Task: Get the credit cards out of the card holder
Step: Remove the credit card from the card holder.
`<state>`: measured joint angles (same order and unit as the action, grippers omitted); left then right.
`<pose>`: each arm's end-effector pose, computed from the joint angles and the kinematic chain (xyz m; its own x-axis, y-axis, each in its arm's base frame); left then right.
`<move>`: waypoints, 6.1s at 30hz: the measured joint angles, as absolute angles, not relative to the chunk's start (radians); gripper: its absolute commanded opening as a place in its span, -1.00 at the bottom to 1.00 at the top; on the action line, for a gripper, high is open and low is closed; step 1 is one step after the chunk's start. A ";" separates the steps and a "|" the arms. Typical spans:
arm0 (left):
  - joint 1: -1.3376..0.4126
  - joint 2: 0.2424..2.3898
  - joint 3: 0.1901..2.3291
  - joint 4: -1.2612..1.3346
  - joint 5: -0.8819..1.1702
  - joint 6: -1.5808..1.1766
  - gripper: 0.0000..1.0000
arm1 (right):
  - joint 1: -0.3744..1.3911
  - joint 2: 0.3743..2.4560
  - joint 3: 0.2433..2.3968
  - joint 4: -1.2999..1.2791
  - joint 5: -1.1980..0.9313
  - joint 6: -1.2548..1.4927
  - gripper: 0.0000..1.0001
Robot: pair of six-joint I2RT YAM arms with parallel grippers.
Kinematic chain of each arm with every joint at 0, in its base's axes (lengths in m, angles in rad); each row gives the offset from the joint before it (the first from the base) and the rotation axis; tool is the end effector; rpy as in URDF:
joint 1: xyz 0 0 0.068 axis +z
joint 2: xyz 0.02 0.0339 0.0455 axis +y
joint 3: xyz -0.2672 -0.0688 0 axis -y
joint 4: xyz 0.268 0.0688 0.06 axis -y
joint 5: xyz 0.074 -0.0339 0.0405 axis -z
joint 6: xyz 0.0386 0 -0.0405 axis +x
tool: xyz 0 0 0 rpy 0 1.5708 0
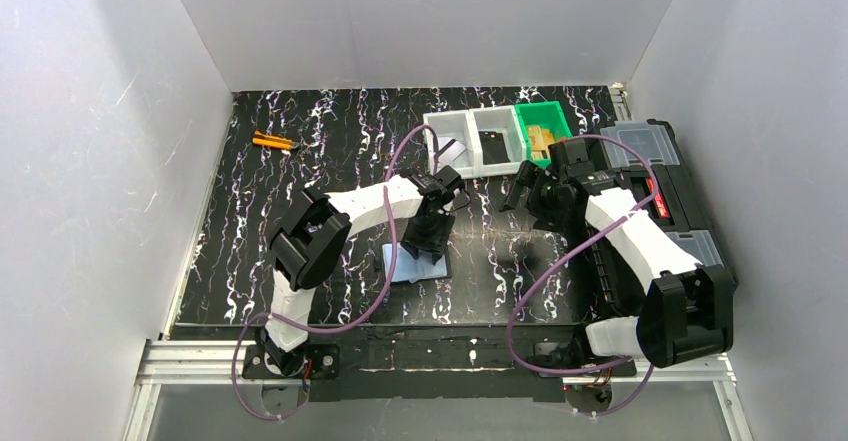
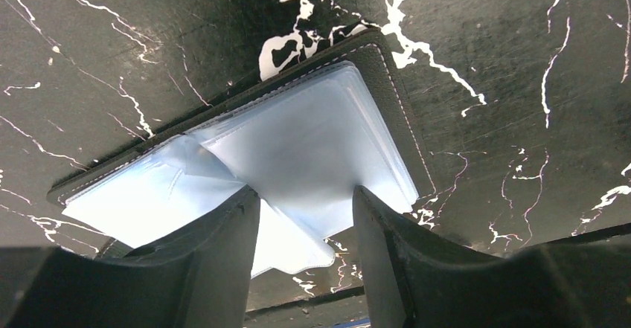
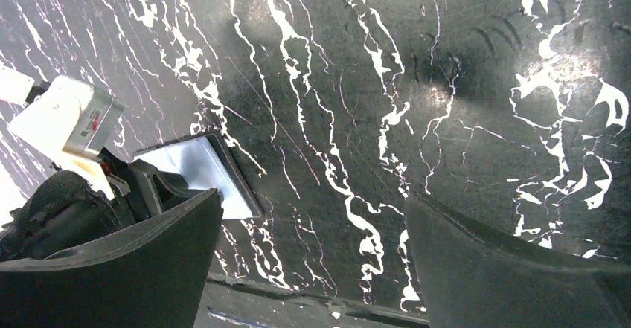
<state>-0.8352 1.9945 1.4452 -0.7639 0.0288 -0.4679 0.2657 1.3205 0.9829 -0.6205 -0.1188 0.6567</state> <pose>0.2800 -0.3110 0.1595 -0.9156 0.3398 -0.2148 0.3732 0.9172 -0.1398 0.2797 0.0809 0.2483 -0.8245 0.4039 -0.3963 0.2233 0.8758 0.4279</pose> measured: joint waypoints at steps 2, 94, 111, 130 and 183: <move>-0.837 1.992 1.445 -0.767 0.015 -0.468 -0.03 | 0.266 1.316 0.972 -0.611 -0.140 0.659 0.97; -0.631 1.772 1.135 -0.697 0.050 -0.508 -0.87 | 0.781 1.797 1.166 -0.418 -0.303 0.768 0.17; -0.631 1.772 1.138 -0.699 0.053 -0.508 -0.87 | 0.796 1.783 1.198 -0.420 -0.327 0.768 0.60; -0.626 1.563 1.245 -0.834 0.055 -0.506 -0.46 | 0.798 1.785 1.202 -0.463 -0.287 0.778 0.30; -0.591 1.705 1.106 -0.562 0.348 -0.648 -0.44 | 0.683 1.685 1.044 -0.461 -0.232 0.802 0.19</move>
